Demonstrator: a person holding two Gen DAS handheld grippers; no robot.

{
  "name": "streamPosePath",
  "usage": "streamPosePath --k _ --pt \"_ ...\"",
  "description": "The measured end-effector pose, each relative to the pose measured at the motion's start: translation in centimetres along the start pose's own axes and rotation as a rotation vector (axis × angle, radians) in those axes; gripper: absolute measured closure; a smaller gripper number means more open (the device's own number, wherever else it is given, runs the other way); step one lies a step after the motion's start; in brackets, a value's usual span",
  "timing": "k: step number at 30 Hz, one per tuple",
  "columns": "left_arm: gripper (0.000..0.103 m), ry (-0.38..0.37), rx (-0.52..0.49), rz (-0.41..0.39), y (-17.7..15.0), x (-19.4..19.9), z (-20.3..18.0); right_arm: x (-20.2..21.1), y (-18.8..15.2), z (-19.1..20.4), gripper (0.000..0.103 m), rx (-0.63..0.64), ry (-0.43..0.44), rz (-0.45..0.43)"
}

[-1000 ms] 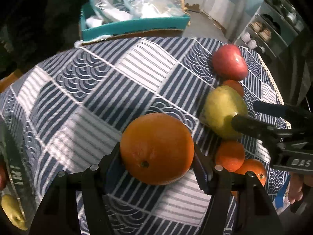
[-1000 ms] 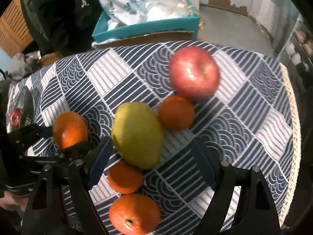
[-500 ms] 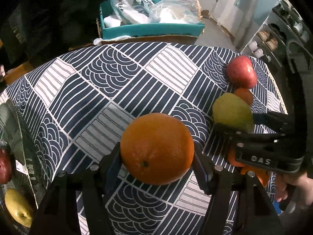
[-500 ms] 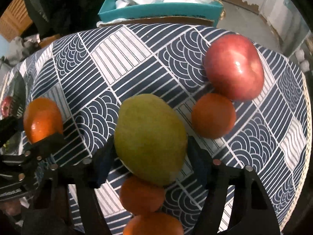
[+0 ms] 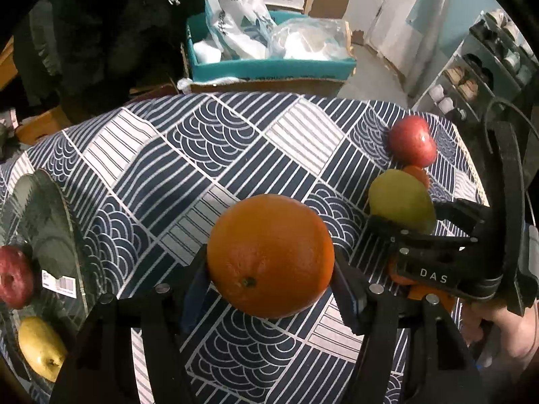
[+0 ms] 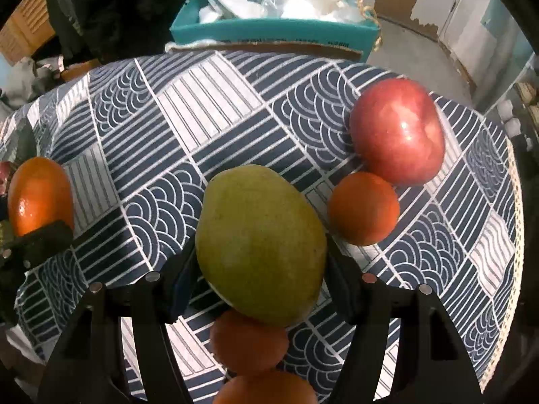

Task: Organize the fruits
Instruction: 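Close left tool on the orange while right tool closes on the yellow-green pear, then lift the orange with left tool while right tool lifts the yellow-green pear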

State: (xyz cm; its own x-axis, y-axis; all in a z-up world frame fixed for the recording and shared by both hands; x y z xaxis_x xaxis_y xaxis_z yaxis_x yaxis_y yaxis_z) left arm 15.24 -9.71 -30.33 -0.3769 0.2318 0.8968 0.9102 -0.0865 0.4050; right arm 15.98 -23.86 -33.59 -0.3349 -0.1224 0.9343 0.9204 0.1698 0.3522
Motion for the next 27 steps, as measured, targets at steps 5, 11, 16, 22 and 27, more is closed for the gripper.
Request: streamPosePath --k 5,11,16,22,27 --pt "0.035 0.015 -0.01 -0.034 0.4 1.7 0.0 2.1 0.6 0.0 0.035 -0.006 0.008 -0.057" --pt "0.035 0.018 0.006 -0.063 0.5 3.6 0.2 4.7 1.5 0.6 0.035 -0.007 0.025 -0.125" --pt "0.035 0.036 0.004 -0.1 0.8 5.5 0.6 7.1 2.2 1.2 0.035 -0.004 0.04 -0.183" --pt "0.035 0.041 0.014 -0.146 1.3 7.9 0.9 10.2 3.1 2.1 0.035 0.013 0.044 -0.245" --pt "0.035 0.047 0.014 -0.191 1.6 10.4 1.1 12.6 3.7 2.8 0.035 0.017 0.056 -0.291"
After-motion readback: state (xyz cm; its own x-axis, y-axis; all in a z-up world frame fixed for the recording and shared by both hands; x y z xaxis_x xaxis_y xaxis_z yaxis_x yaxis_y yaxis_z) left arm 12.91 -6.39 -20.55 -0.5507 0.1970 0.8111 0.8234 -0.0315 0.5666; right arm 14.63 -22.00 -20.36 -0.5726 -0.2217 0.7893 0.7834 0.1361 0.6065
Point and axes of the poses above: each gripper's, at about its wrist camera, not at the fingertips, and x roughly against the way its jaws point, z to its left, y to its top, the point moved 8 cm from there along -x, roughly the way its jaws point, and after that the axes turned 1 degree about x, right-handed, at the moved point
